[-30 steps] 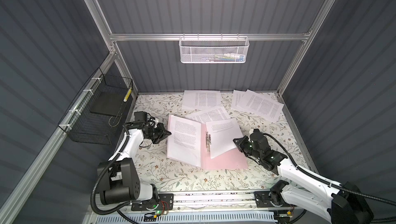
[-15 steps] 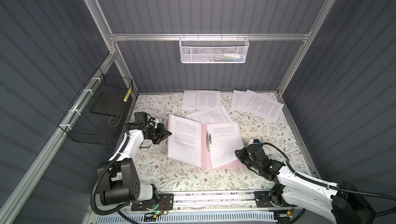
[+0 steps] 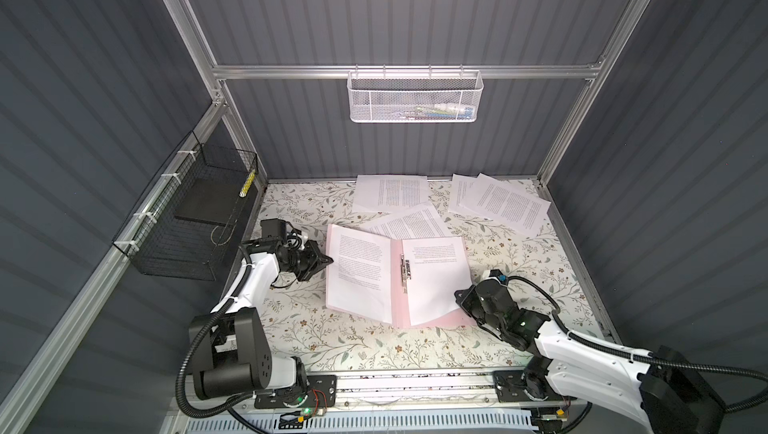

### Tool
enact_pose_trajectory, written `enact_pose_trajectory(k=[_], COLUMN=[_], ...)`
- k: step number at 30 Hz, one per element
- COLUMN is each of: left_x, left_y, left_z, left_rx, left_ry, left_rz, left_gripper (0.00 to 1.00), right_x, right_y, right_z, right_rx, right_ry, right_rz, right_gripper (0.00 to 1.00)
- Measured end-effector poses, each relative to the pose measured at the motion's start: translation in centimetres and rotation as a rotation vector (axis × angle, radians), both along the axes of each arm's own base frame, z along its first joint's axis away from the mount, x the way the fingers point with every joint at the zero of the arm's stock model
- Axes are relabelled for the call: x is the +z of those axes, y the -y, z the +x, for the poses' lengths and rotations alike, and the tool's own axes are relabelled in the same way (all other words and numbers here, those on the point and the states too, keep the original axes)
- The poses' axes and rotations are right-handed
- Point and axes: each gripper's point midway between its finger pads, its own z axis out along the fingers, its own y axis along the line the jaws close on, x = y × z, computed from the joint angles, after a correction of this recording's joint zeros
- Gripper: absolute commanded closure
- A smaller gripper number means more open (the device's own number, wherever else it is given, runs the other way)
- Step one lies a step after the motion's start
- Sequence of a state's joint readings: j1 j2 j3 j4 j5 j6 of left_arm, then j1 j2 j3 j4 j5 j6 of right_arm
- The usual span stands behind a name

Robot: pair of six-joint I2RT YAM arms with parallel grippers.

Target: Put the files into the folder

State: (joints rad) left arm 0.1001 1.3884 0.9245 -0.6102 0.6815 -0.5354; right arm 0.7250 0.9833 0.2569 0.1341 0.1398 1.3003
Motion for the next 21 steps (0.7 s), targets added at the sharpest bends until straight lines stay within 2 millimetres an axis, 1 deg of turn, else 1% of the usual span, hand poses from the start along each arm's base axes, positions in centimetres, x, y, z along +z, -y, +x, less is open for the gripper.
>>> enact_pose_trajectory(k=[4,7,15,18,21], left_x=[0.05,0.05,-0.02,-0.02,-0.02], left_y=[0.0,0.0,0.0,0.0,0.0], left_z=[0.04,0.03,0.01,0.01,0.01], left_rx=[0.0,0.0,0.0,0.0,0.0], left_ry=[0.004,0.004,0.004,0.004,0.004], left_rz=[0.0,0.0,0.0,0.0,0.0], left_gripper=[1.0,1.0,1.0,1.0,1.0], right_x=[-0.28,-0.22,-0.24,-0.35,-0.42], right_y=[0.13,0.08,-0.06,-0.04,0.0], right_z=[-0.17,-0.13,-0.05,-0.13,-0.27], right_rx=[0.0,0.001,0.002,0.003,0.004], right_ry=[-0.003,0.002,0.008,0.006,0.005], right_rz=[-0.005,-0.002,0.008,0.008,0.011], right_gripper=[0.87,0.83,0.81,0.86,0.86])
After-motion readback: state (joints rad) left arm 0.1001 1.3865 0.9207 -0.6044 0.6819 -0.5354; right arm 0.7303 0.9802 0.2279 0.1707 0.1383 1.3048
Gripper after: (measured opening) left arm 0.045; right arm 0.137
